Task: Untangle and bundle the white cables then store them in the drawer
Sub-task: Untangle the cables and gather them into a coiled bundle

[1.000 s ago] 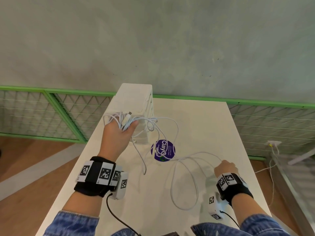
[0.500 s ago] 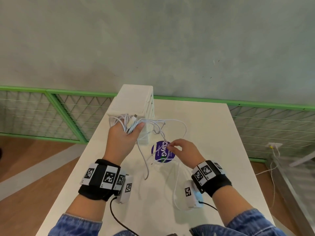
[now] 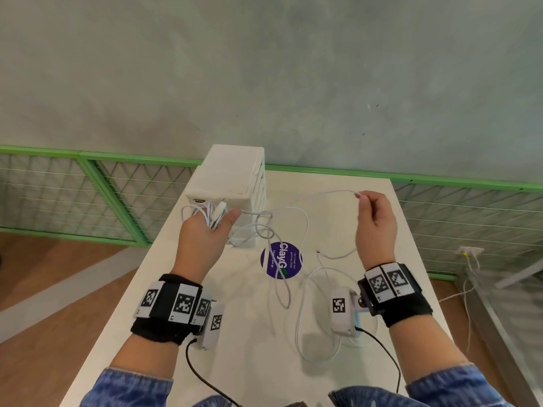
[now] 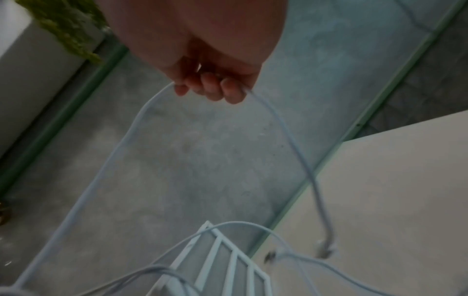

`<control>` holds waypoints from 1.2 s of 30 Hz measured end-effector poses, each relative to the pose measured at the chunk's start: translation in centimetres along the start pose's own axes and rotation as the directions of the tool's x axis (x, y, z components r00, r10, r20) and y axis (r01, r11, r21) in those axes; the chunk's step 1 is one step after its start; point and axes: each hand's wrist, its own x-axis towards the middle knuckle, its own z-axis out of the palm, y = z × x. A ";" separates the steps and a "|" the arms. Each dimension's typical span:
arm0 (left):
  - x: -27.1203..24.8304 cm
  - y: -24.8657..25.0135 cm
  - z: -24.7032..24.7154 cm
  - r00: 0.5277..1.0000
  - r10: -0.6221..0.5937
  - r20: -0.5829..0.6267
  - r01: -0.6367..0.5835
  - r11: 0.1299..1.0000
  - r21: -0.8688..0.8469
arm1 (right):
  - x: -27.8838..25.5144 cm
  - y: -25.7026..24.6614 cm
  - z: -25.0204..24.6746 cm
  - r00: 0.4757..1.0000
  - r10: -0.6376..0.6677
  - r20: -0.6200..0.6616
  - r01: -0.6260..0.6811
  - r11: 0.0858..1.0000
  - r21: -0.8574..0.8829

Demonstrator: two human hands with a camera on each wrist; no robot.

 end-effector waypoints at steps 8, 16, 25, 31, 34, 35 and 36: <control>0.0 0.4 -0.1 0.996 0.005 -0.091 -0.008 0.999 -0.034 | -2.3 7.6 -3.8 0.880 0.411 -0.238 -0.470 0.827 -0.309; -0.6 2.0 0.5 0.999 0.052 -0.008 -0.052 0.998 -0.041 | -2.9 8.6 -1.8 0.928 0.353 0.121 -0.231 0.798 -0.557; -1.3 3.3 0.7 0.990 0.135 0.042 -0.128 0.983 -0.135 | -4.0 -0.2 4.3 0.626 0.149 0.766 -0.050 0.987 -0.152; -1.4 2.5 0.1 0.992 0.126 0.025 -0.122 0.986 -0.115 | -4.5 1.2 3.7 0.673 0.163 0.722 -0.002 0.976 -0.219; -1.0 2.1 -0.6 0.993 0.120 -0.003 -0.120 0.989 -0.083 | -3.8 3.8 2.2 0.836 0.253 0.486 -0.079 0.933 -0.350; -0.8 2.0 -0.8 0.994 0.113 -0.015 -0.114 0.991 -0.076 | -3.5 5.1 1.5 0.861 0.303 0.409 -0.115 0.899 -0.423; -0.6 1.9 -1.0 0.994 0.104 -0.027 -0.106 0.992 -0.070 | -3.4 6.5 0.6 0.870 0.353 0.344 -0.153 0.856 -0.493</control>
